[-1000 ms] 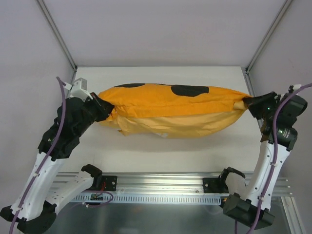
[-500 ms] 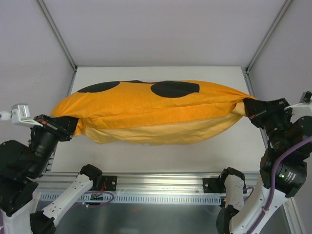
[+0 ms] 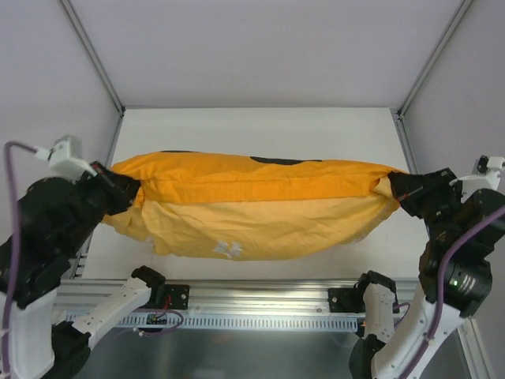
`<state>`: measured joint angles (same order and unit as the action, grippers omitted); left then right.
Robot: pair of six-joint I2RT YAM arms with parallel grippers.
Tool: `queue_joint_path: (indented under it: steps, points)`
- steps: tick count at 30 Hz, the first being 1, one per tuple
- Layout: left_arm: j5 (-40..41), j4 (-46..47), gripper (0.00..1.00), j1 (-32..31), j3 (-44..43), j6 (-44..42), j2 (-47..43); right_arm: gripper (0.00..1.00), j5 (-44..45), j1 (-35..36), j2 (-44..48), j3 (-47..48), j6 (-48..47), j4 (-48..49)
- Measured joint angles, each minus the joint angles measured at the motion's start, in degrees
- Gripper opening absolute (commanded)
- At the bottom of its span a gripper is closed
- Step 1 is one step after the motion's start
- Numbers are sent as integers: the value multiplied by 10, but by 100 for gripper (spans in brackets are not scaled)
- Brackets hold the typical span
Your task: Remove the pillowcase from the pillow
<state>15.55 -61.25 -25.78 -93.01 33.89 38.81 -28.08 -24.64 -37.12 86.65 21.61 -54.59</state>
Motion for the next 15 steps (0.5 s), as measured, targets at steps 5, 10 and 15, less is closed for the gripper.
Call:
queue_joint_path:
  steps: [5, 10, 15]
  points:
    - [-18, 4, 10, 14, 2, -2, 181, 2, 33, 16, -126, -79, 4, 57]
    - [-127, 92, 99, 141, 14, -16, 358, 69, 117, 94, -388, -30, -6, 107]
    - [-174, 133, 99, 199, -93, -34, 553, 90, 188, 143, -595, 151, -28, 96]
